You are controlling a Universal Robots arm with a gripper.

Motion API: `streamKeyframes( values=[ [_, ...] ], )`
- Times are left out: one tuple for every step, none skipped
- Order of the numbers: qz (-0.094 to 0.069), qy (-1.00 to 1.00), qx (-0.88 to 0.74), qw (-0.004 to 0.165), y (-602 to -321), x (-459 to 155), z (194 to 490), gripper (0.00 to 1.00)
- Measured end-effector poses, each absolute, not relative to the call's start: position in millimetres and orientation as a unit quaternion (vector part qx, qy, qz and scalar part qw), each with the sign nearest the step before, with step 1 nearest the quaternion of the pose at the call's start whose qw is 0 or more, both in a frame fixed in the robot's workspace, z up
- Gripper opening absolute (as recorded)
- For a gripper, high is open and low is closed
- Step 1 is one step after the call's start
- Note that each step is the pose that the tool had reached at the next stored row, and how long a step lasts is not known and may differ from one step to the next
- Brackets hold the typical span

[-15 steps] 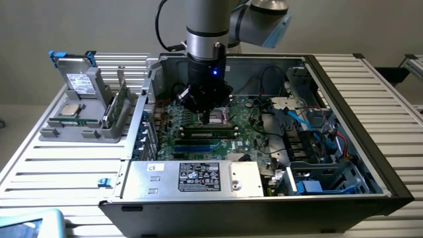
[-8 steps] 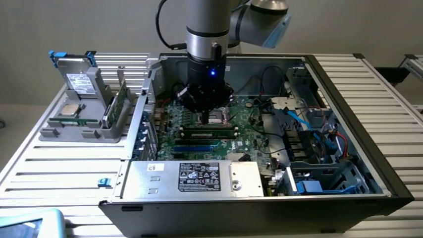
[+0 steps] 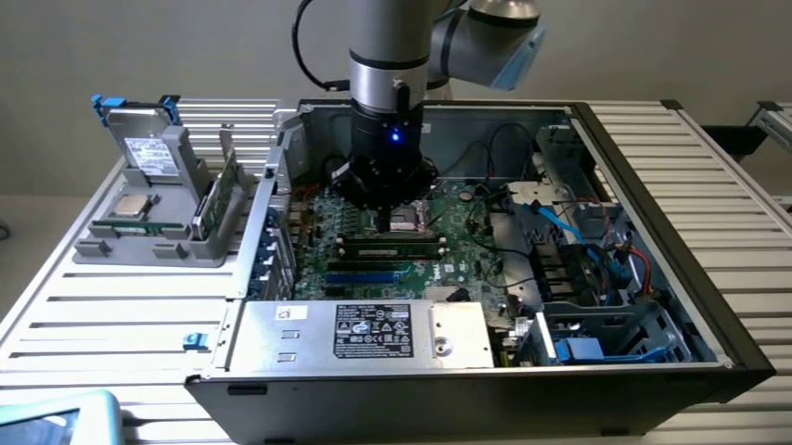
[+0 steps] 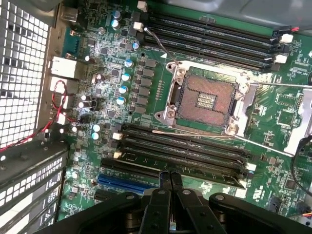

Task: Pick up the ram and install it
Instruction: 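Press down the ram until it locks into place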

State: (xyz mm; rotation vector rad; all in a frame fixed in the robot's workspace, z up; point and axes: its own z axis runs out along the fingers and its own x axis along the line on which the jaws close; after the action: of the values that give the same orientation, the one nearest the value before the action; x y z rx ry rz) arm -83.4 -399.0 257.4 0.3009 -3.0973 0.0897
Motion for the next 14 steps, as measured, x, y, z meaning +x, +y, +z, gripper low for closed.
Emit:
streamKeyframes(
  values=[
    [0.029, -0.995, 0.091, 0.014, -399.0, -83.4, 257.4, 0.11],
    [0.029, -0.996, 0.086, 0.013, -399.0, -83.4, 257.4, 0.11],
    [0.03, -0.996, 0.081, 0.013, -399.0, -83.4, 257.4, 0.11],
    [0.03, -0.997, 0.076, 0.013, -399.0, -83.4, 257.4, 0.11],
    [0.031, -0.997, 0.072, 0.012, -399.0, -83.4, 257.4, 0.11],
    [0.032, -0.997, 0.068, 0.012, -398.9, -83.4, 257.3, 0.11],
    [0.033, -0.997, 0.063, 0.012, -399.0, -83.4, 257.4, 0.11],
    [0.035, -0.998, 0.059, 0.012, -399.0, -83.4, 257.4, 0.11],
    [0.036, -0.998, 0.055, 0.011, -399.0, -83.4, 257.4, 0.11],
    [0.037, -0.998, 0.051, 0.011, -399.0, -83.4, 257.4, 0.11],
    [0.038, -0.998, 0.046, 0.01, -399.0, -83.5, 257.5, 0.11],
    [0.039, -0.998, 0.042, 0.008, -399.1, -83.4, 257.5, 0.11],
    [0.039, -0.999, 0.037, 0.007, -399.0, -83.4, 257.4, 0.11],
    [0.039, -0.999, 0.032, 0.006, -399.0, -83.4, 257.4, 0.11]
  ],
)
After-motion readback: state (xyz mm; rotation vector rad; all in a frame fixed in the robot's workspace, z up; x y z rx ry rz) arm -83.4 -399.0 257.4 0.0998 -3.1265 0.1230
